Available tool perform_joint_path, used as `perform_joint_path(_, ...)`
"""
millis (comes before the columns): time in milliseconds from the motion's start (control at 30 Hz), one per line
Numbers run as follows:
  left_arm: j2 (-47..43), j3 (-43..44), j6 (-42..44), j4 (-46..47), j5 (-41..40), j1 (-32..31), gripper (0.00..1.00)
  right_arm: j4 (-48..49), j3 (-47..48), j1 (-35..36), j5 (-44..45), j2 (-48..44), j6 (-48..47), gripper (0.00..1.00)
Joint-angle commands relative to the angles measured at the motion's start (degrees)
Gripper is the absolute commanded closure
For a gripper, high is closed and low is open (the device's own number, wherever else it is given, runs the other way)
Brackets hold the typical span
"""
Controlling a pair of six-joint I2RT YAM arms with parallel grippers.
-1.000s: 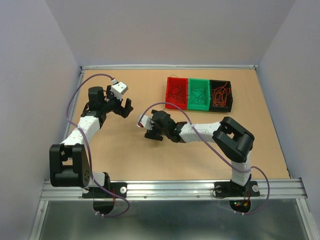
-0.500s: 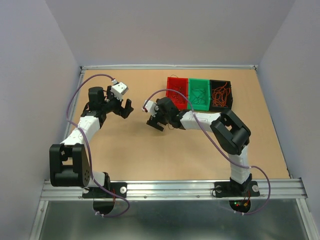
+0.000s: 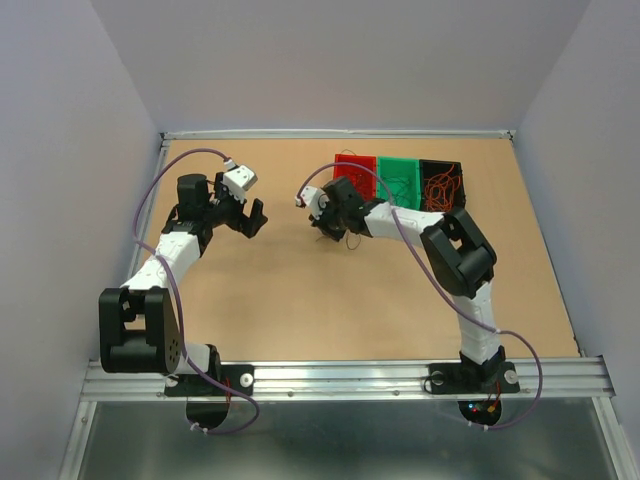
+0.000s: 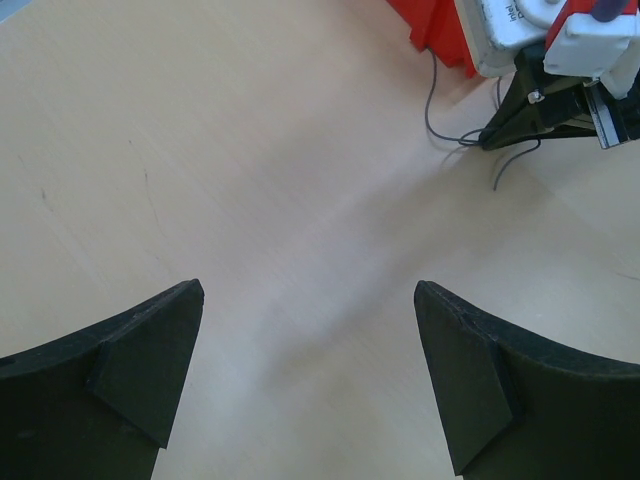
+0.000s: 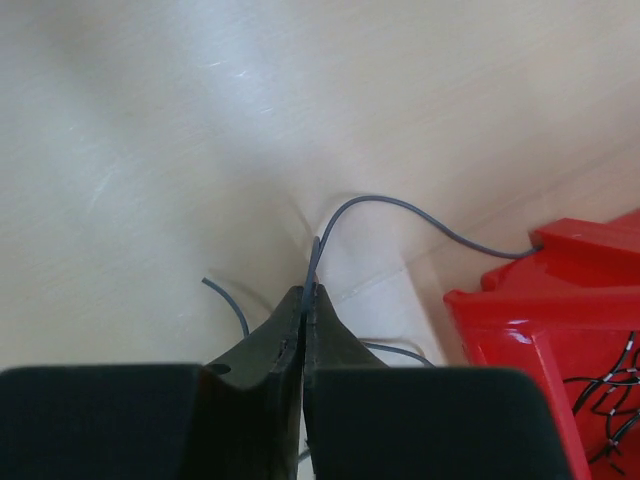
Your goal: Untangle the cables
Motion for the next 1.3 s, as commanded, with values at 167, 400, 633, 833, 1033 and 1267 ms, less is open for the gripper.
perform_joint_path(167, 0.65, 0.75, 1.16, 0.24, 1.59, 0.35, 0.01, -7.65, -0.71, 0.13, -7.27, -6.9, 0.65, 0.99)
perform_joint_path(400, -0.32, 0.4, 1.6, 0.24, 1.85, 0.35, 0.01, -4.76, -1.15, -6.71, -14.47, -17.53, 6.52, 0.99)
perform_joint_path(633, -0.5, 0.31, 1.42, 0.42, 1.86, 0.35, 0.02, -2.03, 1.83, -17.16, -11.93, -20.27, 10.93, 0.99)
perform_joint_path(833, -1.11, 0.05, 1.33, 0.5, 2.03, 0.35, 0.02, -0.19, 3.86, -23.5, -9.39, -15.62, 12.86, 1.0)
perform_joint_path(1033, -0.94, 0.05, 1.16, 0.5, 2.12, 0.35, 0.02, 0.96, 6.75, -27.89, -6.3, -8.77, 14.62, 0.99)
perform_joint_path(1267, -0.76, -0.04, 0.98, 1.03, 1.94, 0.35, 0.02, 1.32, 9.04, -30.63, -4.47, -2.53, 15.32, 1.0)
